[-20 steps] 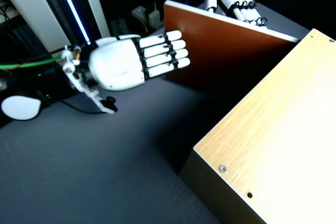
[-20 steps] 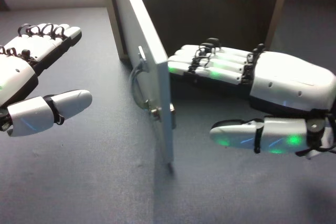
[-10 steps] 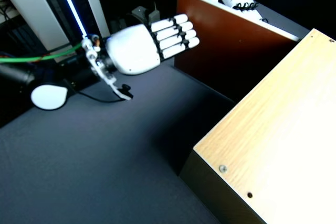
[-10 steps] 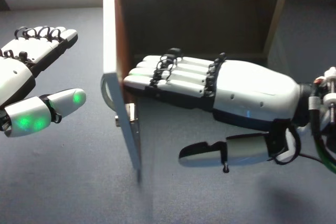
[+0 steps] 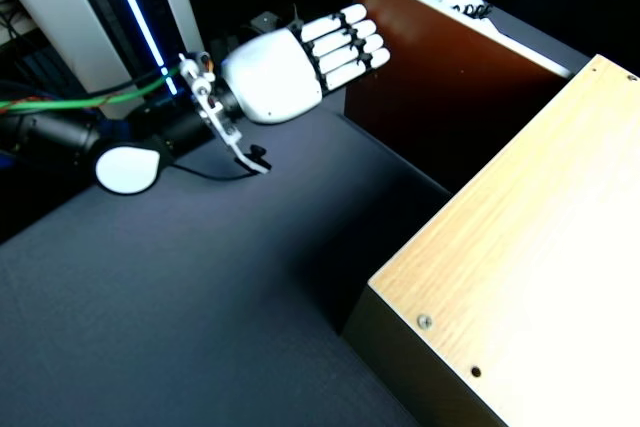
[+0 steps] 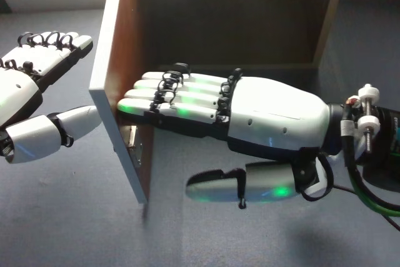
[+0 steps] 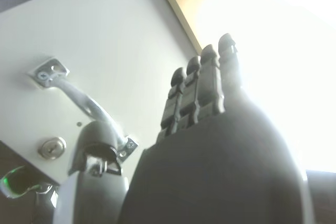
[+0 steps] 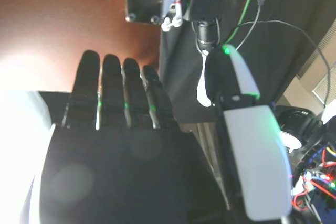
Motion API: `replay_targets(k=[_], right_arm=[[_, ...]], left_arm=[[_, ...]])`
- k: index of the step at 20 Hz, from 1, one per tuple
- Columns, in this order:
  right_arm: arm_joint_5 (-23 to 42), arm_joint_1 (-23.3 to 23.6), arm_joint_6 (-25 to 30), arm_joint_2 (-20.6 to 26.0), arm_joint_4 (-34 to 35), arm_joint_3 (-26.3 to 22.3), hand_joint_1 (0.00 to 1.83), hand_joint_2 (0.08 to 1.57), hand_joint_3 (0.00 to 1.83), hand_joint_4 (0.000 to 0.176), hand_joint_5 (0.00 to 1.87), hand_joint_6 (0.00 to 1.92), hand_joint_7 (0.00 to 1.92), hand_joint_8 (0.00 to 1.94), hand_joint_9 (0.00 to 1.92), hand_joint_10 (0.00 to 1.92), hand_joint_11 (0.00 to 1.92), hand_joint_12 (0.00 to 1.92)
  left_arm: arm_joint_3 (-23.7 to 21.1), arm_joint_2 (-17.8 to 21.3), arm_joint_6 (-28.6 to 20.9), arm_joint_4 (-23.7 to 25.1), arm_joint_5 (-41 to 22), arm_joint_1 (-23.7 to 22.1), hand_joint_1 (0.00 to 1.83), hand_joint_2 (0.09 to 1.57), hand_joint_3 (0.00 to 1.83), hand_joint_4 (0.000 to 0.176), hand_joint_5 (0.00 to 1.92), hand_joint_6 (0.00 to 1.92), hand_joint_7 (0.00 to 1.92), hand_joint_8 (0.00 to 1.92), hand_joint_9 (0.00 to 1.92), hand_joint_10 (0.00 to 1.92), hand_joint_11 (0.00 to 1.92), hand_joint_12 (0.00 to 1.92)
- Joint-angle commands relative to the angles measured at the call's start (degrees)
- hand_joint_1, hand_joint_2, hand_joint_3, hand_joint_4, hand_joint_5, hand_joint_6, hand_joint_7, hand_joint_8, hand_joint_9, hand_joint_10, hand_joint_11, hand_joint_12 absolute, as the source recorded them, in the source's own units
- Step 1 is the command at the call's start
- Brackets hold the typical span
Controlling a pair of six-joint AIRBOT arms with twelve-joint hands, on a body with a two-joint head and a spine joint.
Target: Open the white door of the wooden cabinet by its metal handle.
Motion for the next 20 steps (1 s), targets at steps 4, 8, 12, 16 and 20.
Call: replay_targets(k=[4, 8, 12, 16, 20], right_arm=[[6.8, 0.8, 0.4, -0.1, 2.1, -0.1, 0.62, 1.33, 0.00, 0.000, 0.00, 0.00, 0.00, 0.00, 0.00, 0.00, 0.00, 0.00], [6.6, 0.8, 0.4, 0.1, 2.2, -0.2, 0.73, 1.30, 0.00, 0.000, 0.00, 0.00, 0.00, 0.00, 0.00, 0.00, 0.00, 0.00], [6.4, 0.8, 0.4, 1.1, 2.3, -0.5, 0.61, 1.36, 0.01, 0.000, 0.00, 0.00, 0.00, 0.00, 0.00, 0.00, 0.03, 0.01], [6.4, 0.8, 0.4, 1.6, 2.3, -0.4, 0.64, 1.31, 0.00, 0.000, 0.00, 0.00, 0.00, 0.00, 0.00, 0.00, 0.05, 0.02], [6.4, 0.5, -0.6, 4.3, 5.9, -0.5, 0.41, 1.42, 0.01, 0.000, 0.04, 0.01, 0.00, 0.00, 0.00, 0.00, 0.00, 0.00]], left_arm=[[0.3, 0.3, 0.0, -0.5, -7.4, -0.4, 0.00, 1.27, 0.00, 0.000, 0.00, 0.00, 0.00, 0.00, 0.00, 0.00, 0.00, 0.00], [0.5, 0.5, 0.0, -0.7, -7.0, -0.2, 0.00, 1.27, 0.00, 0.000, 0.00, 0.00, 0.00, 0.00, 0.00, 0.00, 0.00, 0.00], [0.4, 1.4, 0.4, -1.4, -6.8, 0.6, 0.00, 1.27, 0.00, 0.000, 0.00, 0.00, 0.00, 0.00, 0.00, 0.00, 0.00, 0.00], [0.0, 2.2, 1.0, -2.1, -6.9, 1.1, 0.00, 1.27, 0.00, 0.000, 0.00, 0.00, 0.00, 0.00, 0.00, 0.00, 0.00, 0.00], [-0.5, 2.2, 1.0, -2.4, -8.4, 1.3, 0.00, 1.27, 0.00, 0.000, 0.00, 0.00, 0.00, 0.00, 0.00, 0.00, 0.00, 0.00]])
